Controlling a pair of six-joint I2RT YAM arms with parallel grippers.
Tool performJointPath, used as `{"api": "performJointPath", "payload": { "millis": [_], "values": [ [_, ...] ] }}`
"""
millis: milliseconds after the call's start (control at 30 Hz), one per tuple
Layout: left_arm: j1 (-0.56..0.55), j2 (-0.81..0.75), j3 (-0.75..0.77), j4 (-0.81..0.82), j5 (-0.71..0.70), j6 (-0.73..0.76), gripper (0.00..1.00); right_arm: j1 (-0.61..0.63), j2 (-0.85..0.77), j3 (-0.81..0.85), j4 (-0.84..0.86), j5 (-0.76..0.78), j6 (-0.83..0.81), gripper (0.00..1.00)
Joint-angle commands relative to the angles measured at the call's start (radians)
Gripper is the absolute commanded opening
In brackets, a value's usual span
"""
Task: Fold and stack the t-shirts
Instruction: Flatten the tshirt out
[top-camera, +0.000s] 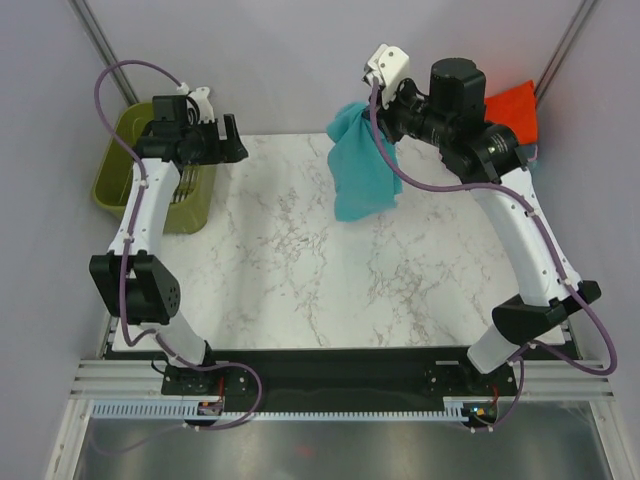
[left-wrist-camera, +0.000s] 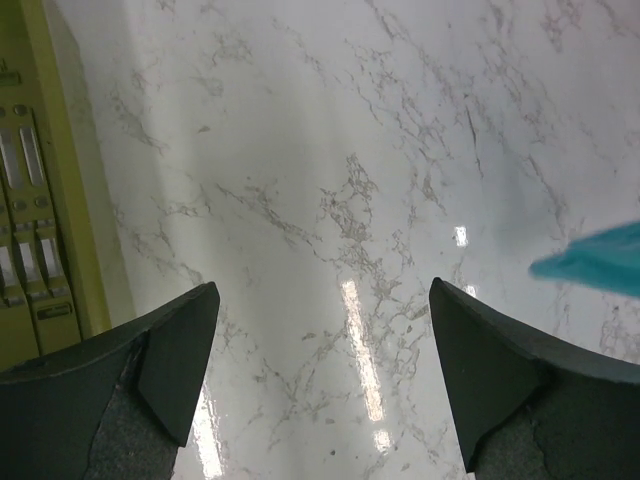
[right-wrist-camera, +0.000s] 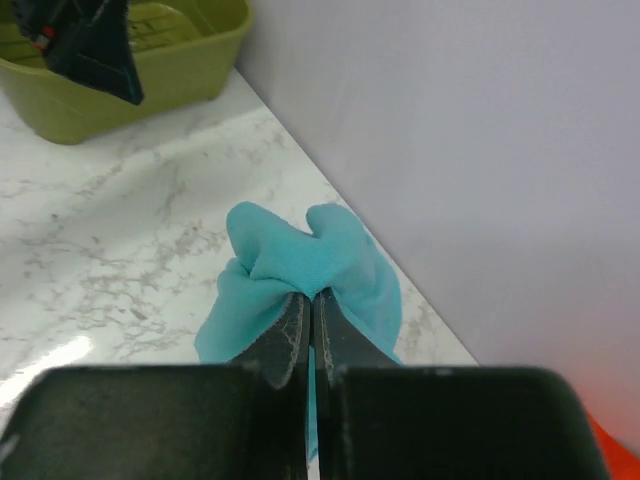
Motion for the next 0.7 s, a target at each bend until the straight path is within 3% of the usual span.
{"api": "performJointPath", "payload": {
  "millis": [0,100,200,233,267,333,367,433,467,533,600,667],
  "values": [
    [-0.021,-0.109,-0.024,0.041,0.031,-0.018,0.94,0.035,0.013,0.115,0.037,-0.022,0.116,0.0],
    [-0.021,-0.145,-0.055,0.055,0.032,-0.014,0.93,0.035,-0.004,0.062,0.049,0.109,0.061,0.0],
    [-0.021,-0.154,-0.081,0.058,0.057,-0.015,0.93,0.013,-0.059,-0.211,0.124,0.243,-0.041,0.0],
    [-0.021,-0.155,-0.096,0.057,0.09,-0.02,0.93,-0.095,-0.11,-0.53,0.266,0.324,-0.046,0.0],
    [-0.021,-0.159,-0.099,0.057,0.1,-0.017,0.92,-0.122,-0.11,-0.597,0.372,0.361,-0.055,0.0],
    [-0.021,-0.162,-0.104,0.052,0.116,-0.014,0.92,-0.156,-0.081,-0.685,0.414,0.442,-0.087,0.0],
    [-0.021,-0.162,-0.104,0.046,0.124,-0.012,0.92,-0.168,-0.058,-0.711,0.469,0.494,-0.102,0.1],
    [-0.021,-0.16,-0.104,0.025,0.161,0.005,0.92,-0.18,0.032,-0.701,0.476,0.623,-0.107,0.46],
    [-0.021,-0.159,-0.104,0.017,0.169,0.009,0.92,-0.182,0.054,-0.678,0.442,0.631,-0.091,0.54],
    [-0.021,-0.152,-0.118,-0.006,0.199,0.008,0.92,-0.189,0.059,-0.623,0.424,0.605,-0.048,0.57],
    [-0.024,-0.148,-0.17,-0.011,0.215,0.02,0.91,-0.183,0.037,-0.597,0.421,0.459,0.031,0.65],
    [-0.026,-0.126,-0.231,-0.011,0.206,0.031,0.9,-0.177,0.019,-0.575,0.41,0.258,0.099,0.65]
  ]
}}
